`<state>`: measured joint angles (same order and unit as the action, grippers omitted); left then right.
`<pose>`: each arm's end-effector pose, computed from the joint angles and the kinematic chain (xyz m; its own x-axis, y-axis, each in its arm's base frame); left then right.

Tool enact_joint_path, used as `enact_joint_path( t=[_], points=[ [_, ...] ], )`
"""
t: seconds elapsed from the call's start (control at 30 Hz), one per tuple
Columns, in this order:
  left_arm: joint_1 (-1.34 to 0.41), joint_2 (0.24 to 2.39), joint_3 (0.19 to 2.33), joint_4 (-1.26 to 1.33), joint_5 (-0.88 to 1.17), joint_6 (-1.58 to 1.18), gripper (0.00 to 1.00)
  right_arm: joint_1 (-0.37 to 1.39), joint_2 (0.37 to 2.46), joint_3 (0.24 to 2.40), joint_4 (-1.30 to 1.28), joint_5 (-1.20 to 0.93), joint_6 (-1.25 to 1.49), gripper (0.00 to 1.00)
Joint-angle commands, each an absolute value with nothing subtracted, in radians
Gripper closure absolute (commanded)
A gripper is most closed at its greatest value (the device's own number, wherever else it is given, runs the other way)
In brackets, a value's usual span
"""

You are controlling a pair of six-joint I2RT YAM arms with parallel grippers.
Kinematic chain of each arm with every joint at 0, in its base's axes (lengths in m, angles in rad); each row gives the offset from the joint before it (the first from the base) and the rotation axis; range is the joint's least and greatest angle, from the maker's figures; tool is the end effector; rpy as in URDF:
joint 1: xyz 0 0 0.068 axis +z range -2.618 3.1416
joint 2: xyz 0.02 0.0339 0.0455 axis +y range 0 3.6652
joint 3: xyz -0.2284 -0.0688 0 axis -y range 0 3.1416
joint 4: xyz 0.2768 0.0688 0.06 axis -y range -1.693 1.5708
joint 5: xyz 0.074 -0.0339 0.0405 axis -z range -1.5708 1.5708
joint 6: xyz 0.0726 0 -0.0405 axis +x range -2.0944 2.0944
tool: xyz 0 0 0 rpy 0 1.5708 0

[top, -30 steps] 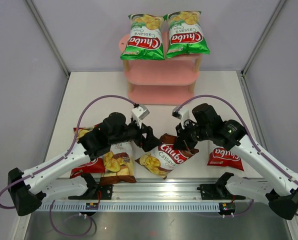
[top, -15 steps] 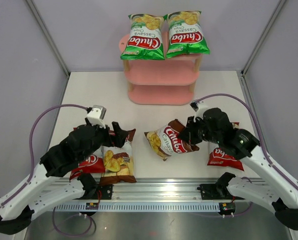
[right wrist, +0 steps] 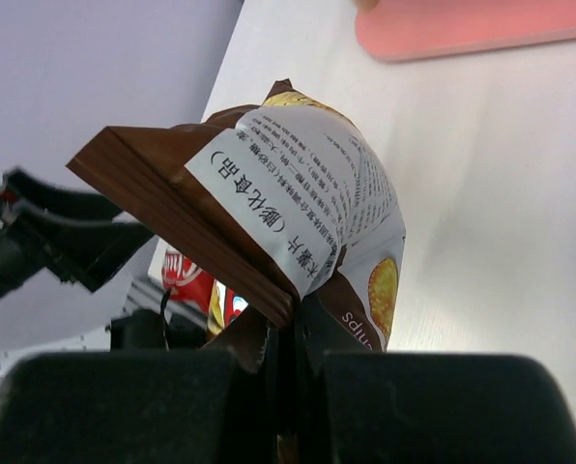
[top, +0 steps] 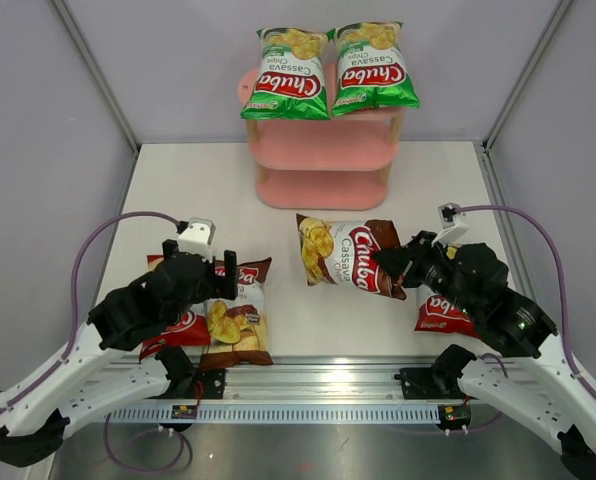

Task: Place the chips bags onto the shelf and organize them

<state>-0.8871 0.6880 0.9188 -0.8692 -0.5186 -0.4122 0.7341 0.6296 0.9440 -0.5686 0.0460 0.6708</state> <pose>0.1601 -0.1396 0.2986 -0.5139 0.0799 -0.8541 0.2357 0.9705 -0.0511 0.1670 0.1462 0.3538 -0.5417 0.3476 -0.7653 -0.3823 0.7090 0.5926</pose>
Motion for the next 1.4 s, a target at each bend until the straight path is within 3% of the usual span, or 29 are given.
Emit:
enact_joint_path(
  t=[0.0,0.23,0.47,0.87,1.37],
  points=[
    [-0.885,0.606,0.917,-0.847,-0.583,-0.419,0.01,0.738,0.551,0.905,-0.361,0.239,0.799,1.00],
    [-0.884,0.565,0.920,-0.859,-0.632,-0.437,0.01,0.739,0.505,0.761,-0.108,0.458,0.965,1.00],
    [-0.819,0.568,0.920,-0.848,-0.598,-0.422,0.01,0.735,0.603,0.741,0.111,0.569,0.988,1.00],
    [-0.785,0.522,0.913,-0.833,-0.560,-0.413,0.01,0.473,0.771,0.747,0.280,0.308,1.166,1.00],
    [-0.785,0.515,0.908,-0.824,-0.543,-0.407,0.01,0.403,0.925,0.732,0.431,0.342,1.256,1.00]
  ],
)
